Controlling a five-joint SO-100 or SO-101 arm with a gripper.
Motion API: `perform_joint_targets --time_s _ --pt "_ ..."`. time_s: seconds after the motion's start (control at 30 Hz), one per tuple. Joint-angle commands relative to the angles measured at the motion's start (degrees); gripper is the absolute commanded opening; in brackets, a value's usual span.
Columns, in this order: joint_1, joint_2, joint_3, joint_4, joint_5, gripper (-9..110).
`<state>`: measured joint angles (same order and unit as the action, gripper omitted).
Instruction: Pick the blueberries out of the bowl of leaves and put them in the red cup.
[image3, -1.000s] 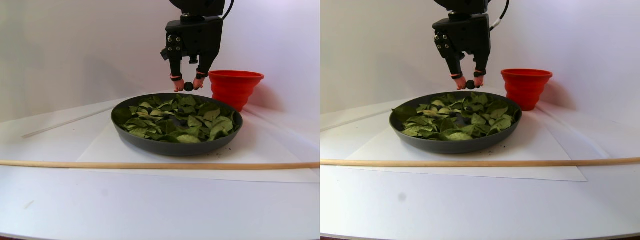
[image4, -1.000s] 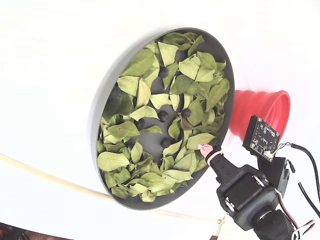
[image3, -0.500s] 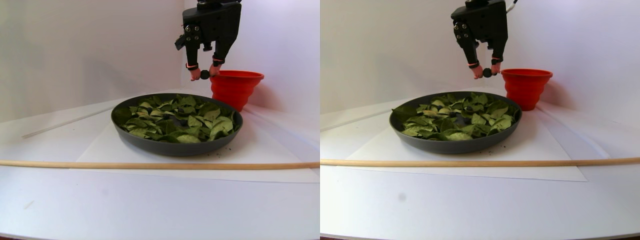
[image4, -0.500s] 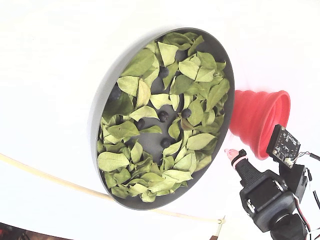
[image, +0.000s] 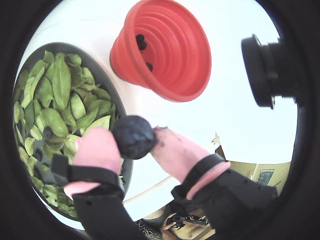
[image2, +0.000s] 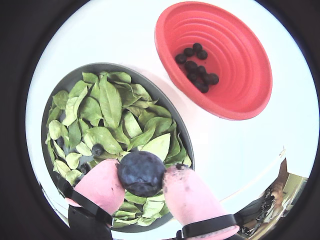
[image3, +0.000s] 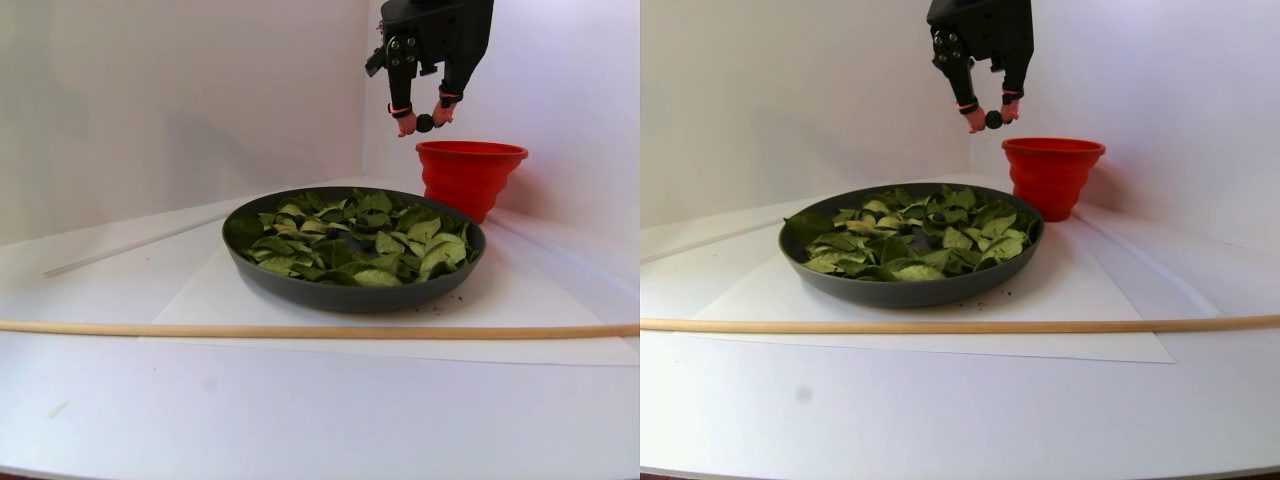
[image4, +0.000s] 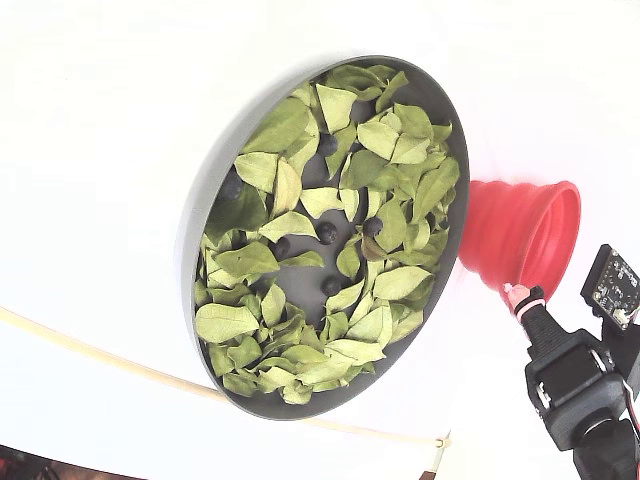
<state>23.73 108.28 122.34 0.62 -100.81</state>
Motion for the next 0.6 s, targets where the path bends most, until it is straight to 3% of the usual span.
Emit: perform_joint_targets --time_s 0.0,0.57 --pt "2.1 0.2 -5.5 -1.1 -0.2 13" --pt "5.1 -5.7 -12.2 -4.2 0.6 13"
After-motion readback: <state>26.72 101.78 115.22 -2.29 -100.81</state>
